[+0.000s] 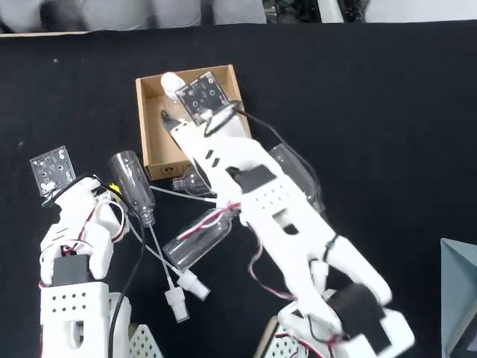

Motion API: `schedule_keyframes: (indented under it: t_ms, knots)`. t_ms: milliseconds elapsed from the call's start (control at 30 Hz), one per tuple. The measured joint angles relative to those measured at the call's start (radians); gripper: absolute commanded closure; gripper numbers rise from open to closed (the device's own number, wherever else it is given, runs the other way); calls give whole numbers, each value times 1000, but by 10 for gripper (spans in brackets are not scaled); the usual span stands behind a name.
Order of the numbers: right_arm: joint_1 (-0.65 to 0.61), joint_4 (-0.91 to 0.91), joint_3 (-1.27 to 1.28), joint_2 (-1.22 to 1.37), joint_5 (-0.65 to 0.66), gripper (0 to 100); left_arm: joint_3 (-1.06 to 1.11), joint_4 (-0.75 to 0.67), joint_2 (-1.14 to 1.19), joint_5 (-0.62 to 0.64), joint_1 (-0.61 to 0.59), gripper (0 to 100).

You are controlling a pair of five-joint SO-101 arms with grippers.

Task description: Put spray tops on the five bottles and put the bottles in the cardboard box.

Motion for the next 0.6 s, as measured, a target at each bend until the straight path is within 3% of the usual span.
schedule_keyframes:
  t_ms: [167, 600]
  knots:
    - [0, -11, -64, 92, 0, 966, 0, 0, 0, 0, 0, 918]
    - [0, -249, -75, 293, -5, 966, 0, 0, 0, 0, -6, 918]
